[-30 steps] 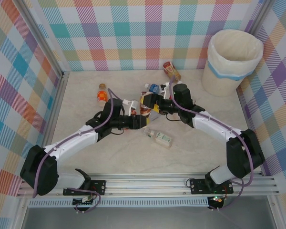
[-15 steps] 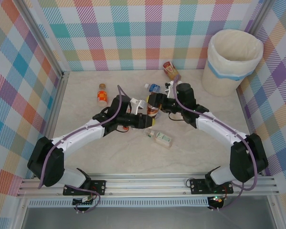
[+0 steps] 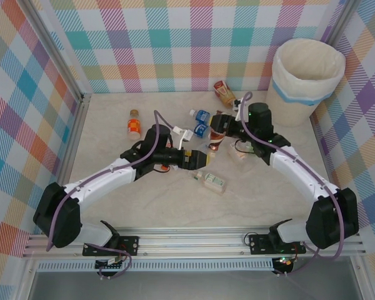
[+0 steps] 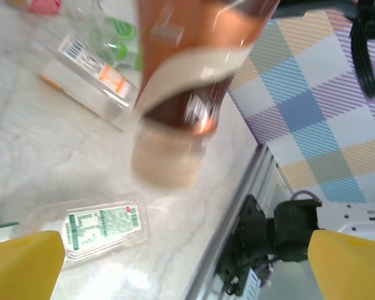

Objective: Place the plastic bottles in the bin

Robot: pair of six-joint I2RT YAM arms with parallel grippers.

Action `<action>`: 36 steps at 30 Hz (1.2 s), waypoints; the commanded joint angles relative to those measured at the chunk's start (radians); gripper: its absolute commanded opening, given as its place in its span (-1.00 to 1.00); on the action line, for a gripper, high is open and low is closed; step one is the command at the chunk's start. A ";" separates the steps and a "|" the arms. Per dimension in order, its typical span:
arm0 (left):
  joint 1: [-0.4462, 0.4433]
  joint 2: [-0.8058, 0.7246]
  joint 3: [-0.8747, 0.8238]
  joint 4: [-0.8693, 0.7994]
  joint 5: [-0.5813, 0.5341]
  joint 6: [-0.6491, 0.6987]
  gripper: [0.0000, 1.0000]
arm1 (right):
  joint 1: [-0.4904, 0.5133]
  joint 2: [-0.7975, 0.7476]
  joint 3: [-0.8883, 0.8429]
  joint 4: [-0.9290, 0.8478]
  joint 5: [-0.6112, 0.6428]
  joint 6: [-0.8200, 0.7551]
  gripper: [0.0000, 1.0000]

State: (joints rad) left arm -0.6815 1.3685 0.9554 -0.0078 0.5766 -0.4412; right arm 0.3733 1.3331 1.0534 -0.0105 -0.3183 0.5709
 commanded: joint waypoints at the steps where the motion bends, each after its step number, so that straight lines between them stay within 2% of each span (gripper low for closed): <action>1: -0.013 -0.079 -0.067 0.097 -0.178 -0.038 1.00 | -0.052 -0.062 0.054 0.038 0.070 -0.127 0.17; 8: -0.013 -0.156 -0.136 0.134 -0.447 -0.051 1.00 | -0.181 -0.094 0.160 0.060 0.146 -0.229 0.16; 13: -0.013 -0.163 -0.175 0.141 -0.561 -0.083 1.00 | -0.213 -0.090 0.186 0.232 0.294 -0.365 0.20; 17: -0.013 -0.167 -0.198 0.156 -0.569 -0.105 1.00 | -0.226 -0.031 0.242 0.324 0.415 -0.483 0.20; 23: -0.013 -0.200 -0.273 0.242 -0.643 -0.139 1.00 | -0.288 0.153 0.361 0.468 0.604 -0.625 0.23; 27: -0.011 -0.220 -0.284 0.236 -0.667 -0.133 1.00 | -0.332 0.299 0.454 0.538 0.627 -0.661 0.25; 30: -0.012 -0.225 -0.283 0.220 -0.661 -0.132 1.00 | -0.336 0.412 0.543 0.589 0.622 -0.839 0.24; 33: -0.012 -0.229 -0.285 0.211 -0.649 -0.141 1.00 | -0.338 0.514 0.669 0.606 0.711 -0.996 0.25; 36: -0.012 -0.229 -0.295 0.213 -0.653 -0.163 1.00 | -0.345 0.577 0.738 0.597 0.723 -1.072 0.25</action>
State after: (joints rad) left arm -0.6815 1.1599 0.6754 0.1806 -0.0643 -0.5804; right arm 0.0319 1.8984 1.7130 0.5018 0.3492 -0.3447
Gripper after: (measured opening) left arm 0.999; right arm 0.624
